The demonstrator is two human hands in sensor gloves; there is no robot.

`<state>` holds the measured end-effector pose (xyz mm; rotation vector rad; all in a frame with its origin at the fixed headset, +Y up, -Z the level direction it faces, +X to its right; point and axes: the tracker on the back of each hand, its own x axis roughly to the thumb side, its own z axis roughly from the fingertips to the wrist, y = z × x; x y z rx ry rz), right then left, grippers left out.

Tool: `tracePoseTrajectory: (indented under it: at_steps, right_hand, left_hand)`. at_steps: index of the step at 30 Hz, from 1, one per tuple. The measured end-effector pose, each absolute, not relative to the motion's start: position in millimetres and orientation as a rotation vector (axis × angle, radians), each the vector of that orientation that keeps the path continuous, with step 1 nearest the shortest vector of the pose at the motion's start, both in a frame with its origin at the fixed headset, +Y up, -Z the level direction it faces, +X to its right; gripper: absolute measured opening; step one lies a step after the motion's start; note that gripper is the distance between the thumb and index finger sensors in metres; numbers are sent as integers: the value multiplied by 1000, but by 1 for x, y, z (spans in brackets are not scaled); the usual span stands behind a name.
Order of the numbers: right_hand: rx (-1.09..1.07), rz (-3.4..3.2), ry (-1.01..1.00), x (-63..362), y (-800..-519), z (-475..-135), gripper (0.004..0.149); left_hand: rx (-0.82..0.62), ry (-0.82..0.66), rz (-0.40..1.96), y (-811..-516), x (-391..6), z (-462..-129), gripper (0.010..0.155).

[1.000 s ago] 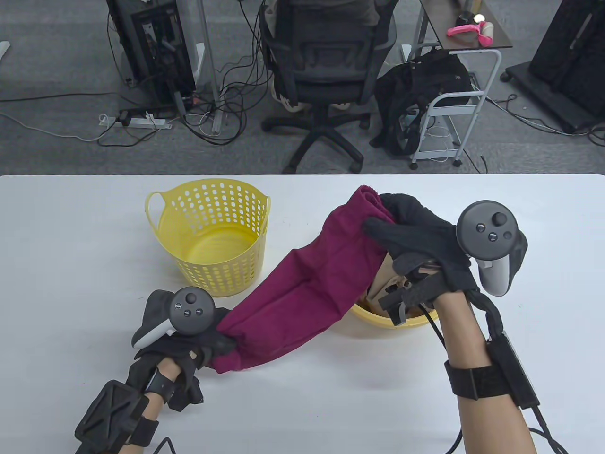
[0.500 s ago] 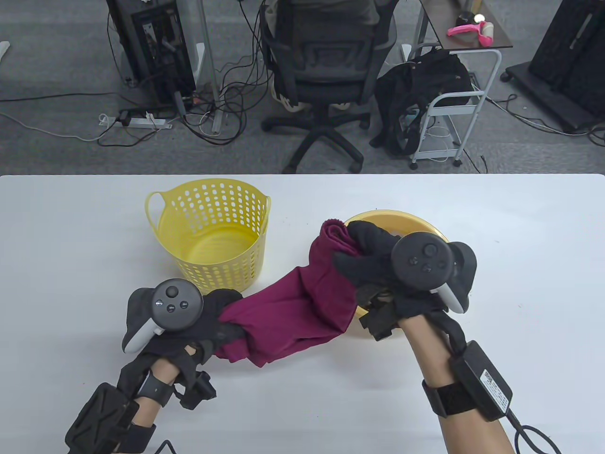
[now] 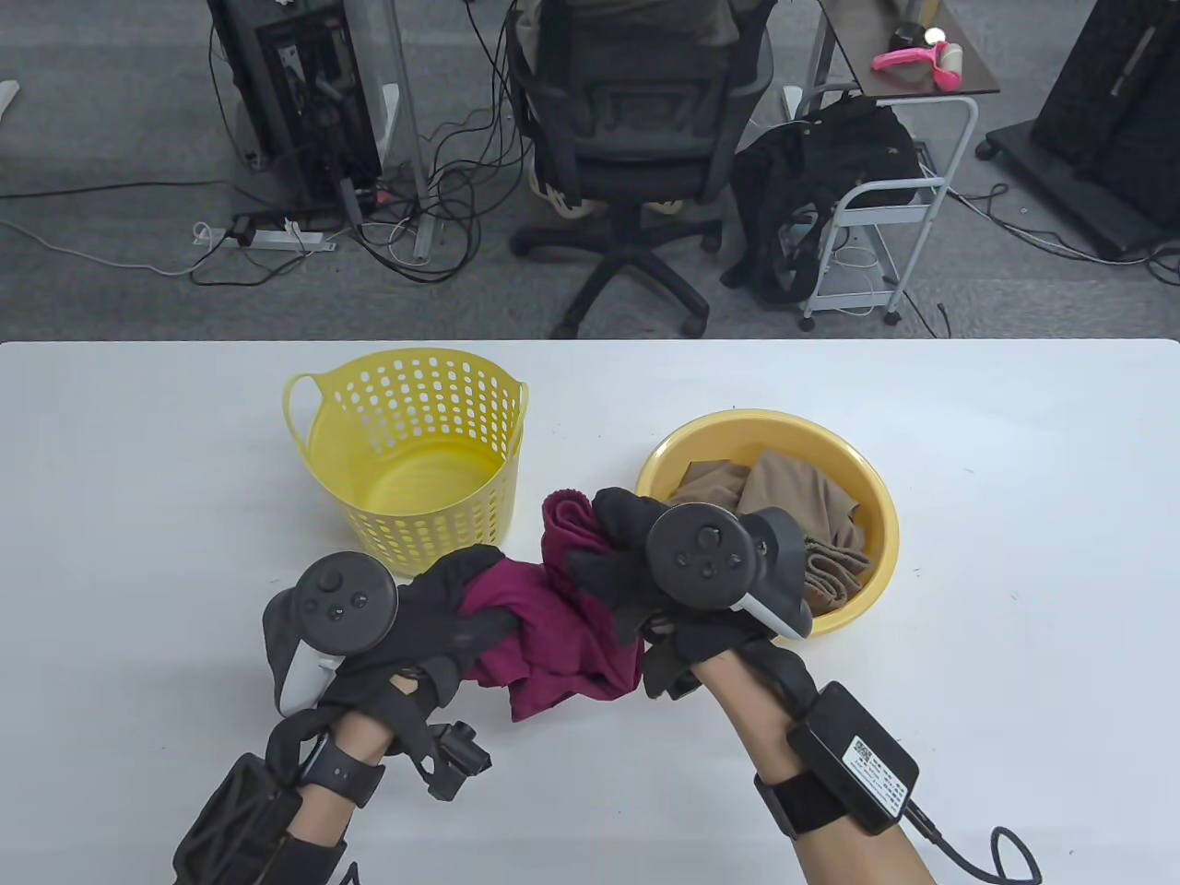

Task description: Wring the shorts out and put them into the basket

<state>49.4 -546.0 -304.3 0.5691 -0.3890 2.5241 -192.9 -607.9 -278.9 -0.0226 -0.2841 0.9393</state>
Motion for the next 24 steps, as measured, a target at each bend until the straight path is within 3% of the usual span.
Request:
tracePoseTrajectory:
  at_steps: [8, 11, 15, 19, 24]
  right_hand:
    - [567, 2457, -340, 37, -554, -303, 63]
    - [543, 2406, -309, 37, -557, -304, 62]
    - [518, 2344, -252, 36, -564, -307, 61]
    - [519, 2295, -217, 33, -567, -306, 60]
    - [526, 2191, -133, 27, -569, -304, 59]
  left_hand:
    - [32, -280, 1011, -613, -189, -276, 61]
    - [6, -314, 1086, -617, -188, -277, 66]
    - [-45, -435, 1162, -620, -182, -275, 79]
    - [-68, -542, 1117, -621, -175, -272, 105]
    - [49, -493, 997, -617, -169, -268, 124]
